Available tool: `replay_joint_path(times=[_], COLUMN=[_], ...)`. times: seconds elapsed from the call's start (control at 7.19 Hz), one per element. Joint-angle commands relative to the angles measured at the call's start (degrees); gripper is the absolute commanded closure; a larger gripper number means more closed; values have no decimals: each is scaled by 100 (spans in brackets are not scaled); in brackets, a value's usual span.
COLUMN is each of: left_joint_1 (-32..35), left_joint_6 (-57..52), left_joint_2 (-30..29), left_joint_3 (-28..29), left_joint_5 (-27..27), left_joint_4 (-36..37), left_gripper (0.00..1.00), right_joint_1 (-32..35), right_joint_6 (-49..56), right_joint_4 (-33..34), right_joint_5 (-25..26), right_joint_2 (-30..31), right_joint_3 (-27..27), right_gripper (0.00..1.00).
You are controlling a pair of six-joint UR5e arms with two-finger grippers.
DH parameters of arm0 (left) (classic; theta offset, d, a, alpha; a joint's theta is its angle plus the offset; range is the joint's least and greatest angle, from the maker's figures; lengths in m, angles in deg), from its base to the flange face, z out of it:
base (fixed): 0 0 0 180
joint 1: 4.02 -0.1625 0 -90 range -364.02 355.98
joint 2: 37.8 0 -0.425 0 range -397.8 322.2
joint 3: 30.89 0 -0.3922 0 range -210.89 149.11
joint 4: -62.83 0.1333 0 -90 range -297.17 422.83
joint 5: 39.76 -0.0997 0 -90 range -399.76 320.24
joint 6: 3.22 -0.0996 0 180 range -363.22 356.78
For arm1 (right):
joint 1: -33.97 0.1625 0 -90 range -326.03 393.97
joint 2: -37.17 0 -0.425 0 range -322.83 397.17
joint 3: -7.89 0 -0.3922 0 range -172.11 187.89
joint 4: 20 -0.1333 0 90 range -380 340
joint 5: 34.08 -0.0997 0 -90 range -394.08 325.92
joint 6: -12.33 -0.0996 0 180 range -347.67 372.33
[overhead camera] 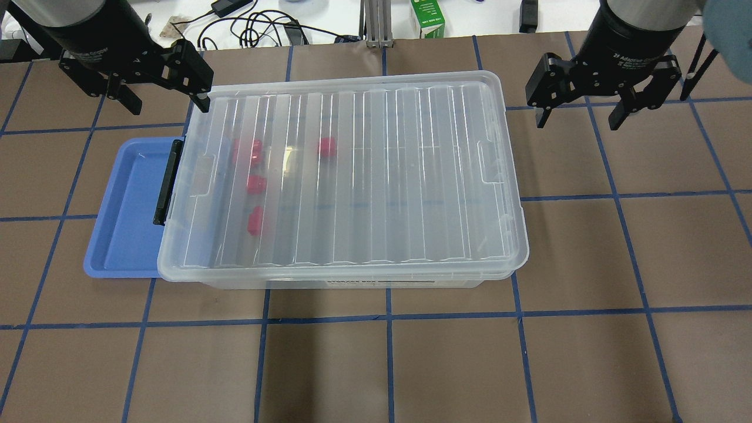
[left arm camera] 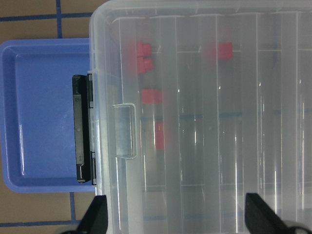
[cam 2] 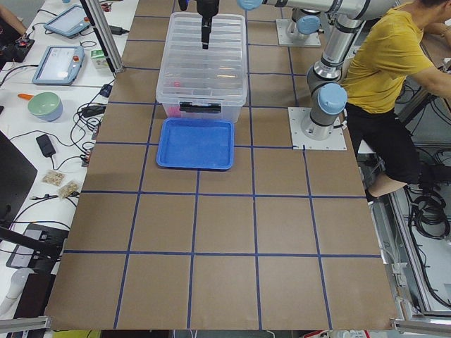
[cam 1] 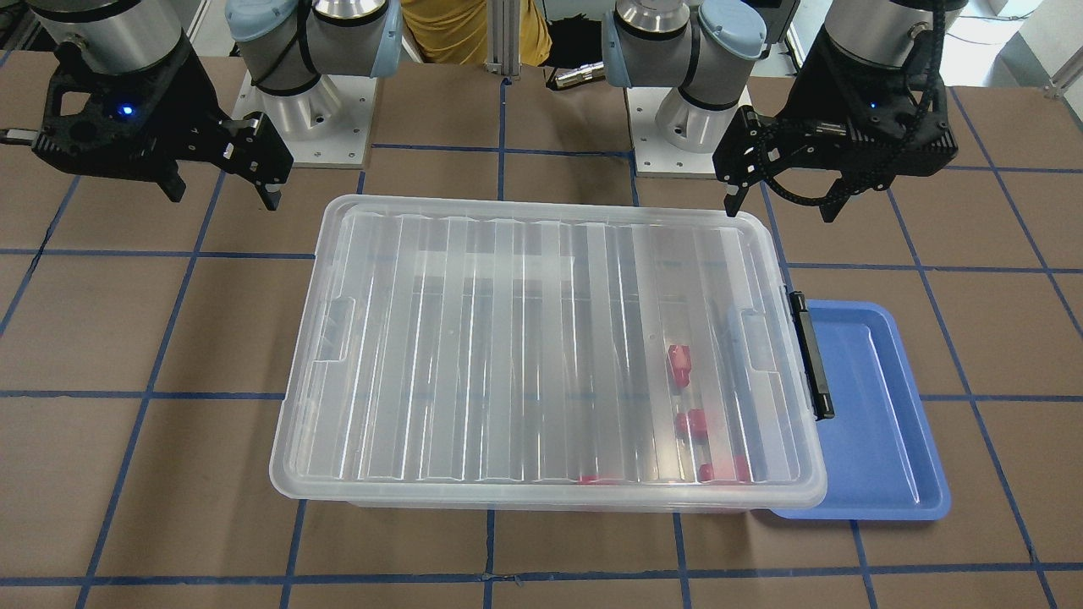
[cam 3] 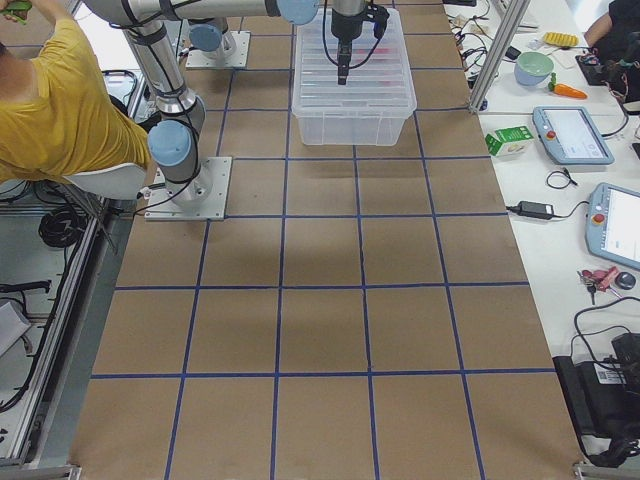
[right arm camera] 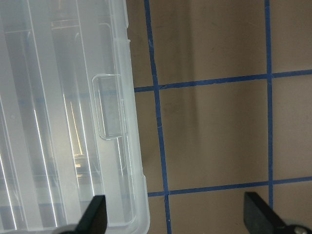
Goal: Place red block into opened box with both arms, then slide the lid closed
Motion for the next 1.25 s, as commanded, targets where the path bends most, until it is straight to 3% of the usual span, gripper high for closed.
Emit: replay_joint_path(times=[0.0,1.11], left_joint_1=[0,9], left_joint_6=[4,-5], left_joint_2=[3,12], left_joint_3=[0,0], left_joint_5=[1,-52], left_joint_4=[14,14], left_gripper=[0,0], right_joint_1=[48,4], right_joint_6=[37,90], right_joint_4=[27,-113], right_joint_5=[28,46], right_joint_2=[-35,-9], right_joint_3=[-27,-35], right_gripper=[0,0])
